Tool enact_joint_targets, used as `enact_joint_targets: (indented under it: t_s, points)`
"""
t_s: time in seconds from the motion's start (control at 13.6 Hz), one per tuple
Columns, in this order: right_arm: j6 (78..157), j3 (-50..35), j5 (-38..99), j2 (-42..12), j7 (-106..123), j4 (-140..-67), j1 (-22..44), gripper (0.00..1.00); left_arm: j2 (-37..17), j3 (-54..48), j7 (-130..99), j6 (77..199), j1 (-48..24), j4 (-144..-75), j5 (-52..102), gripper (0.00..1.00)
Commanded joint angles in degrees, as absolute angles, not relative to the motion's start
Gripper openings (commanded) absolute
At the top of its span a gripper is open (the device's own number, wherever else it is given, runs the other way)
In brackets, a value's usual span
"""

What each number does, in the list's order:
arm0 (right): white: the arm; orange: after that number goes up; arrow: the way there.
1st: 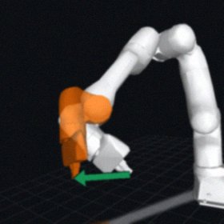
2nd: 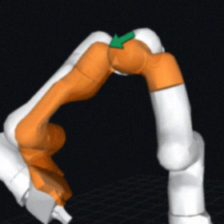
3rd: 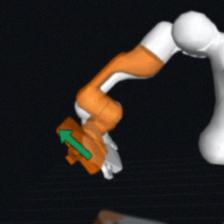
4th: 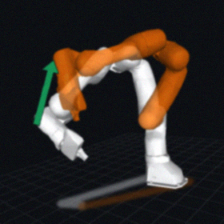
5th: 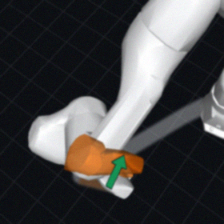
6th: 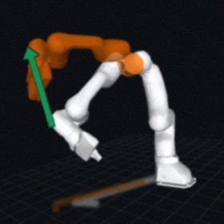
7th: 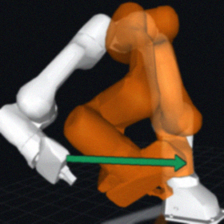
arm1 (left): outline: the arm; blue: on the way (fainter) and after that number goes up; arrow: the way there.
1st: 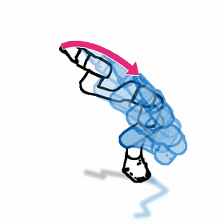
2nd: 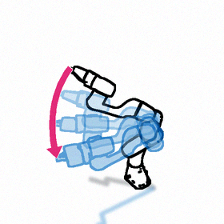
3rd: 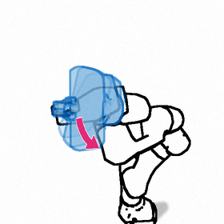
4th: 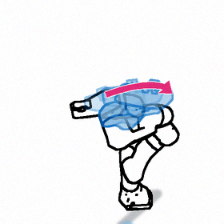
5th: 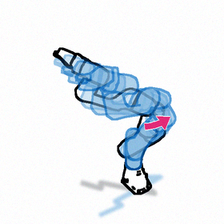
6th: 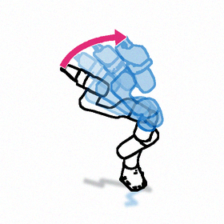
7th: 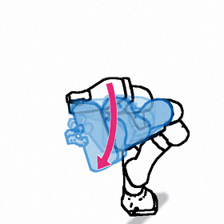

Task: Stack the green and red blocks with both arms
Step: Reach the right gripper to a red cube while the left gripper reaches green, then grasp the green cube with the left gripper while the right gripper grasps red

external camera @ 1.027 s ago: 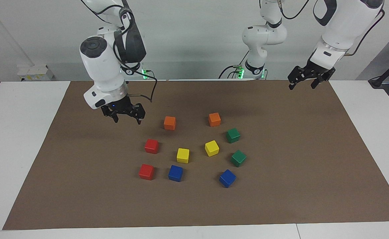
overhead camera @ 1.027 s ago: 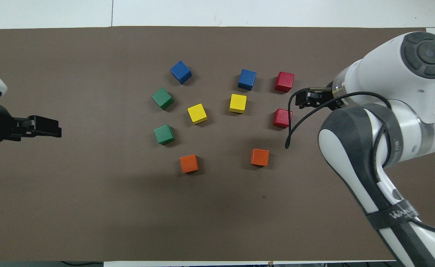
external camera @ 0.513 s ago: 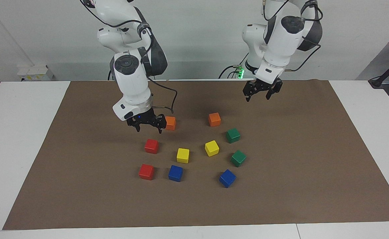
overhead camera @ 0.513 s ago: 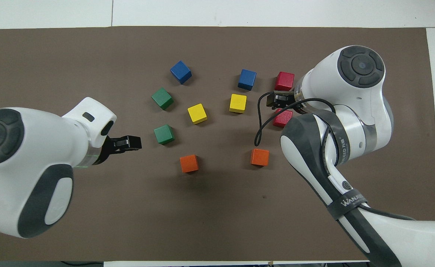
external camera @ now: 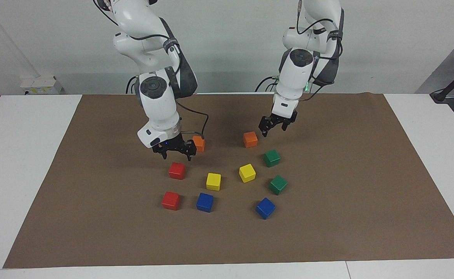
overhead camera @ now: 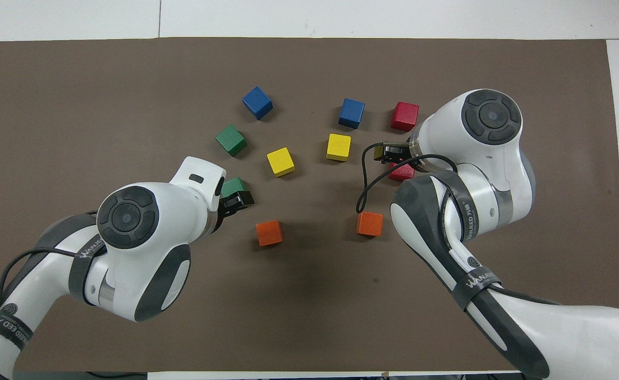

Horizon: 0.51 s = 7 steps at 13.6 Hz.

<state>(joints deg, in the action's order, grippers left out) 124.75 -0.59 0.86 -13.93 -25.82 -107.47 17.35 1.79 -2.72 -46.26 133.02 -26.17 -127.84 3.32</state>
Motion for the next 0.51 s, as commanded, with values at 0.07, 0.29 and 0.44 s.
enact_joint_targets:
  t_s: [0.07, 0.29, 0.44]
  points:
    - [127.0, -0.88, 1.23, -14.06, -28.03, -109.95, 16.26, 1.0, -3.42, -1.85, -48.52, 138.5, -26.81, -127.44, 2.9, 1.0]
    - [127.53, -0.88, 1.32, -15.29, -31.9, -110.04, 16.17, 1.0, -5.35, -1.67, -48.69, 138.69, -25.93, -125.86, 2.11, 1.0]
    - [127.62, -0.88, 1.32, -15.64, -31.99, -110.21, 15.74, 1.0, -7.29, -1.58, -49.48, 138.69, -25.93, -124.55, 2.11, 1.0]
